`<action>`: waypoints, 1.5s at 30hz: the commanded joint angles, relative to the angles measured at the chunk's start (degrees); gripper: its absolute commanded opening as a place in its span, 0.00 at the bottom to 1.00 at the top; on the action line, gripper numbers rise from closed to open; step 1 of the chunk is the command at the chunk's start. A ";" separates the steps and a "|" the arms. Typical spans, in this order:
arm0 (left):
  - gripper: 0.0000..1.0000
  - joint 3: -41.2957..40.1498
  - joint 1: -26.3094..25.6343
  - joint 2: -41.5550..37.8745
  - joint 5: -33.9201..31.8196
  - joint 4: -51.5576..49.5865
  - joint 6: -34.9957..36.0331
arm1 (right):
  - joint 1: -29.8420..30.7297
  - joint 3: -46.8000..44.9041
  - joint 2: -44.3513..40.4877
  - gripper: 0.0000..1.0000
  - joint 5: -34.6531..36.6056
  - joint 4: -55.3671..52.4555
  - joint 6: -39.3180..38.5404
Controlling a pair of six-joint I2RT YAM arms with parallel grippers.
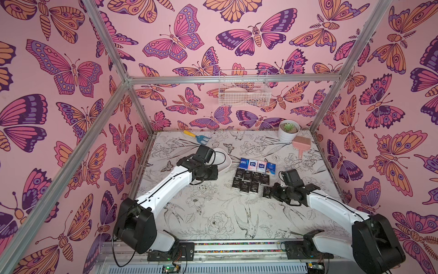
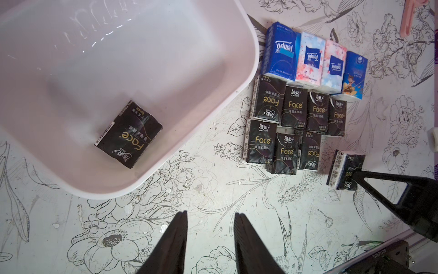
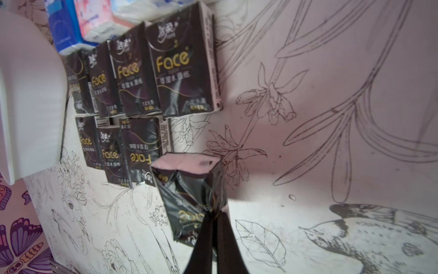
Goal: Take the pocket tissues out of the storage box
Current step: Place the pocket tissues at the center of the board.
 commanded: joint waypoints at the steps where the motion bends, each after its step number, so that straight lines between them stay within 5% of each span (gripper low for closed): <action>1: 0.38 0.49 0.43 -0.67 -0.32 -0.16 -0.55 | -0.31 -1.49 1.61 0.01 2.57 4.30 4.50; 29: 0.38 -0.23 0.52 -0.79 -0.81 0.11 -0.52 | -0.47 1.96 9.98 0.04 -2.60 8.86 3.40; 45: 0.38 0.62 1.12 0.02 -2.50 0.11 -1.10 | -0.48 4.25 3.63 0.38 -1.49 3.23 1.68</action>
